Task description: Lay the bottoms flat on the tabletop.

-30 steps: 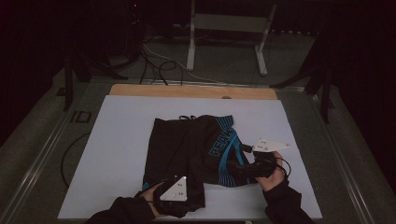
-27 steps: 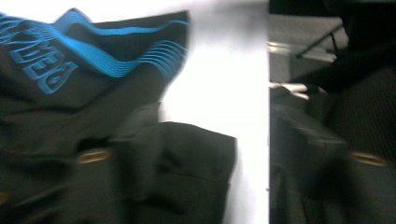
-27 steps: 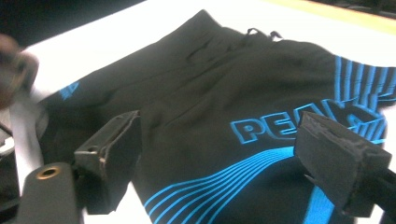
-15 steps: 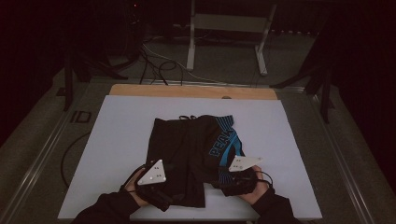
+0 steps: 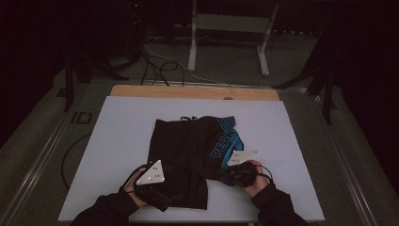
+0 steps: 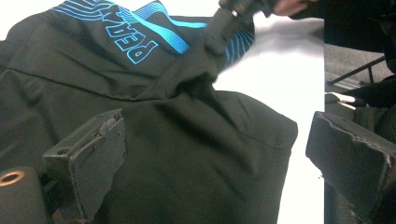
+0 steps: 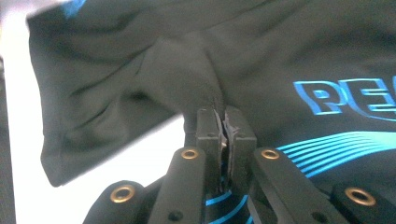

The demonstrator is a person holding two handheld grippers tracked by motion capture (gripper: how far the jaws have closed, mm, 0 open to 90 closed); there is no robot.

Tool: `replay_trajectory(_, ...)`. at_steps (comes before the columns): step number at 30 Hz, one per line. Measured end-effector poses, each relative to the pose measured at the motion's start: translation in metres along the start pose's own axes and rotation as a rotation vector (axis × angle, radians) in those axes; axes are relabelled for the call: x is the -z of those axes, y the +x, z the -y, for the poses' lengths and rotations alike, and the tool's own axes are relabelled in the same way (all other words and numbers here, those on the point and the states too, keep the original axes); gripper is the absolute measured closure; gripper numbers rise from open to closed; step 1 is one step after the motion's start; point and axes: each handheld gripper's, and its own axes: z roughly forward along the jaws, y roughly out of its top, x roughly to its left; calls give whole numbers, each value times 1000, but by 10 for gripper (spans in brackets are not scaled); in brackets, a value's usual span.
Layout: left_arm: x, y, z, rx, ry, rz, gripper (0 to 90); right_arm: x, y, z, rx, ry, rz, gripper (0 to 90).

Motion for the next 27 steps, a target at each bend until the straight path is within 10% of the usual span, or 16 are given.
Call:
replay_trajectory(7,-4,1,1,7,2,14,76,2,-34,-7,-138,-53,-29,862)
replay_trajectory(11,-6,1,0,9,3,24,81,-4,-49,-7,-179,-47,59,761)
replay_trajectory(27,-29,-9,-31,-43,-23,83,96,-16,-58,11,-244,-13,114,438)
